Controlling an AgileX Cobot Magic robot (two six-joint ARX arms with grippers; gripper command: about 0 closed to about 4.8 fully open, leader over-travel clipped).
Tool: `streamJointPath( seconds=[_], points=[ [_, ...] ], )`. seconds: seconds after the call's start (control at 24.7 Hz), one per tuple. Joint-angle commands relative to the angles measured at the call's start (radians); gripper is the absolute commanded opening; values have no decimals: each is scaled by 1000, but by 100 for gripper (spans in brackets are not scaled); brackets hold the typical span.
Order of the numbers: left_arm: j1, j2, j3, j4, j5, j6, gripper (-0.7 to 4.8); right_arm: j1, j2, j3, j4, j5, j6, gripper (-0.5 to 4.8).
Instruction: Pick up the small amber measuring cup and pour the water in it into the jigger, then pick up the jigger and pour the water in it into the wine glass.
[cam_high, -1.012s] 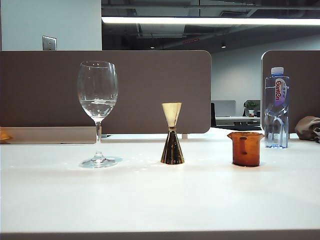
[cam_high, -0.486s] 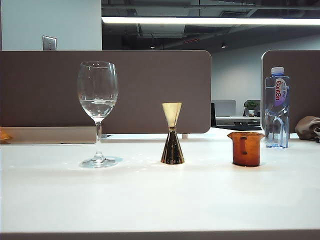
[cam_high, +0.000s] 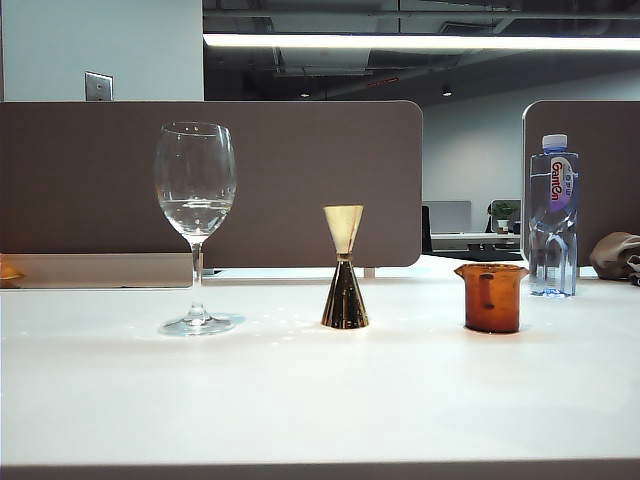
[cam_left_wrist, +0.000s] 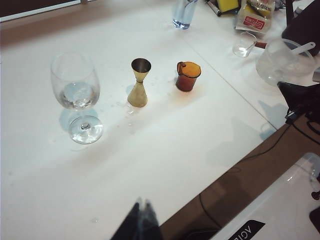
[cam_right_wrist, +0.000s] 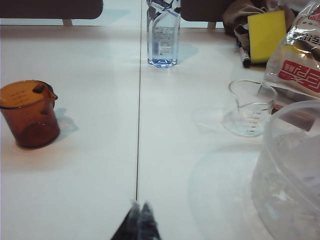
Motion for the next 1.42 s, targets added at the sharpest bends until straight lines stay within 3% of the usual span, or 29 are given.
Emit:
streamJointPath(
  seconds=[0.04, 0.45, 0.53, 0.65, 0.85, 1.01, 1.05, 1.17, 1.25, 1.42],
  points=[
    [1, 0, 2, 13, 1, 5, -2, 0, 0, -7, 0, -9, 0, -1],
    [-12, -1, 1, 14, 2, 10, -2, 0, 0, -7, 0, -9, 1, -1],
    [-26, -2, -3, 39, -31, 114, -2, 0, 0, -7, 1, -9, 0, -1],
    [-13, -31, -74, 223, -47, 162, -2, 0, 0, -7, 0, -9, 1, -1],
    [32, -160, -360, 698, -40, 194, -2, 0, 0, -7, 0, -9, 0, -1],
    [98, -289, -612, 953, -52, 193, -2, 0, 0, -7, 1, -9, 0, -1],
    [140, -358, -736, 1043, -52, 196, -2, 0, 0, -7, 0, -9, 0, -1],
    [221, -507, -992, 1189, -109, 185, -2, 0, 0, -7, 0, -9, 0, -1],
    [256, -555, -1080, 1222, -117, 153, -2, 0, 0, -7, 1, -9, 0, -1],
    [348, -673, -1316, 1310, -210, -2, -2, 0, 0, -7, 0, -9, 0, -1]
  ],
)
